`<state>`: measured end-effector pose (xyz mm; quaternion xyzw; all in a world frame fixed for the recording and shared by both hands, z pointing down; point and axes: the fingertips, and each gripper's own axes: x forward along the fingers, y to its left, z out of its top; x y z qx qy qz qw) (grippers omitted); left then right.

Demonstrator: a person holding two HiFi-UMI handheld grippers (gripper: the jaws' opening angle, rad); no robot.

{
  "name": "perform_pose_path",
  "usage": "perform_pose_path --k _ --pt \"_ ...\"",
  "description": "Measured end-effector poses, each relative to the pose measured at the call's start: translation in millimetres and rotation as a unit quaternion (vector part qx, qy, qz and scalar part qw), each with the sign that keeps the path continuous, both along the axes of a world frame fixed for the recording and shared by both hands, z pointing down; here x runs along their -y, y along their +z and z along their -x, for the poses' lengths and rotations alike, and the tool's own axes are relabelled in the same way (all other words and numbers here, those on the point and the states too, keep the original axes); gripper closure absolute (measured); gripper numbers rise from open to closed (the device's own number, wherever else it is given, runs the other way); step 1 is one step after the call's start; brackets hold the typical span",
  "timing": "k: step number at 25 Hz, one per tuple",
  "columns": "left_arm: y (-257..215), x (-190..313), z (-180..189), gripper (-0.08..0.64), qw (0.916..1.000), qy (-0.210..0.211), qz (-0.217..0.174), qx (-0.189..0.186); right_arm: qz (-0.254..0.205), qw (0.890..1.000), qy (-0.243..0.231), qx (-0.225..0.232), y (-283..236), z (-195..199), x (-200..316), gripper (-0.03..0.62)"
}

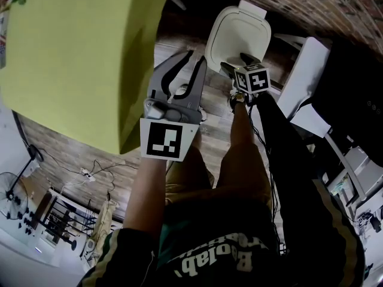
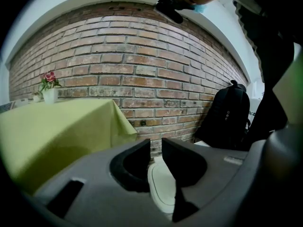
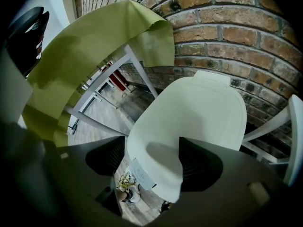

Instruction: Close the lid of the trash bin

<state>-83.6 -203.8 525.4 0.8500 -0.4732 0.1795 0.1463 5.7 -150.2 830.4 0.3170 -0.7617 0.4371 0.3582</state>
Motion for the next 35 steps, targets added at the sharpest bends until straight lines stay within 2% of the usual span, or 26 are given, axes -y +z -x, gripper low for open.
perform_pose_path --k 6,9,14,26,35 --pt "1.9 3.8 -2.0 0.474 1.0000 -0.002 0.001 -0.004 0.000 1.000 0.009 0.004 1.3 0.9 0.5 0.219" --pt "2.2 3.0 -1.1 0.474 1.0000 -0.002 0.002 -0.003 0.012 1.000 0.012 0.011 4.7 3.6 -0.7 0.176" --pt "2.0 1.1 2.7 0.474 1.0000 -0.004 0.003 -0.001 0.015 1.000 0.003 0.012 3.3 5.4 -2.7 0.179" --pt "5.3 -7.1 0.2 0.474 0.9999 -0.002 0.013 -0.004 0.014 0.999 0.024 0.017 2.9 6.8 -1.1 0.165" --pt "-3.2 1.0 -7.6 0.483 1.0000 0.006 0.005 0.000 0.025 0.999 0.036 0.017 0.6 6.0 0.1 0.153"
